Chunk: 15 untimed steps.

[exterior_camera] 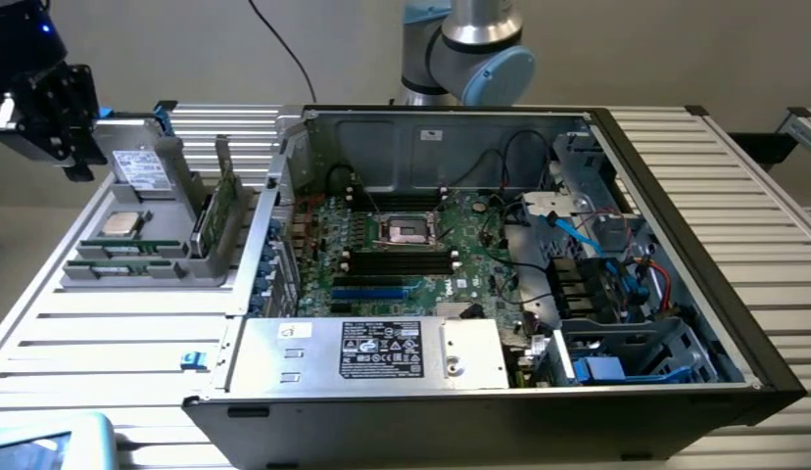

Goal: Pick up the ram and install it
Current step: 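Pick up the ram and move it above insertion slot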

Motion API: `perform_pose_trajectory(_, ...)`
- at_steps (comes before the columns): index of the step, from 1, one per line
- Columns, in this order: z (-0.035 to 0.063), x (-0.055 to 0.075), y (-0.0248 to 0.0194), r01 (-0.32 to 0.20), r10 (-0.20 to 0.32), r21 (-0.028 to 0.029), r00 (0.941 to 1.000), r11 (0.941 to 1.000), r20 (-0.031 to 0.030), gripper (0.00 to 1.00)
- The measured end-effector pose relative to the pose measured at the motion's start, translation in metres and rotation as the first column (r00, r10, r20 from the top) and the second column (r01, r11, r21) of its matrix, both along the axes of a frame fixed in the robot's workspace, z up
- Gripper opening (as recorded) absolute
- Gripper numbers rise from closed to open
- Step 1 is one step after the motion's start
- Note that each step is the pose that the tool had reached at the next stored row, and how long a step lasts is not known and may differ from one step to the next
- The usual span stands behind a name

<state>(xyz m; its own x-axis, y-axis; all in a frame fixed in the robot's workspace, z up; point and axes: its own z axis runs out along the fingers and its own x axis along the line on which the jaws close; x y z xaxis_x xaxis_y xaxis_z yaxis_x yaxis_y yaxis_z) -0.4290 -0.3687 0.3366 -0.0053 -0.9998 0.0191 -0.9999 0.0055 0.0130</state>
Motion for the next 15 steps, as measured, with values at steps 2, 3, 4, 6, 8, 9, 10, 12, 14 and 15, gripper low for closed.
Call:
perform_pose_trajectory(2, -0.0036, 0.001, 0.0, 0.0, 0.0, -0.0001, 1.0, 1.0, -0.0001, 0.37)
perform_pose_trajectory(3, -0.0055, 0.001, 0.0, 0.0, 0.0, 0.0, 1.0, 1.0, 0.0, 0.37)
perform_pose_trajectory(4, -0.0073, 0.002, 0.0, 0.0, 0.0, -0.0001, 1.0, 1.0, 0.0, 0.37)
perform_pose_trajectory(6, -0.0109, 0.002, -0.0001, 0.0, 0.0, 0.0, 1.0, 1.0, 0.0, 0.37)
perform_pose_trajectory(8, -0.0146, 0.003, -0.0002, 0.0, 0.0, 0.0, 1.0, 1.0, 0.0, 0.37)
perform_pose_trajectory(9, -0.0165, 0.003, -0.0004, 0.0, 0.0, 0.0, 1.0, 1.0, 0.0, 0.37)
perform_pose_trajectory(10, -0.0182, 0.003, -0.0007, 0.0, 0.0, 0.0, 1.0, 1.0, 0.0, 0.39)
perform_pose_trajectory(12, -0.0218, 0.003, -0.0016, 0.0, 0.0, -0.0001, 1.0, 1.0, -0.0001, 0.45)
perform_pose_trajectory(14, -0.0254, 0.003, -0.0028, 0.0, 0.0, -0.0001, 1.0, 1.0, -0.0001, 0.45)
perform_pose_trajectory(15, -0.0272, 0.003, -0.0034, 0.0, 0.0, -0.0001, 1.0, 1.0, -0.0001, 0.45)
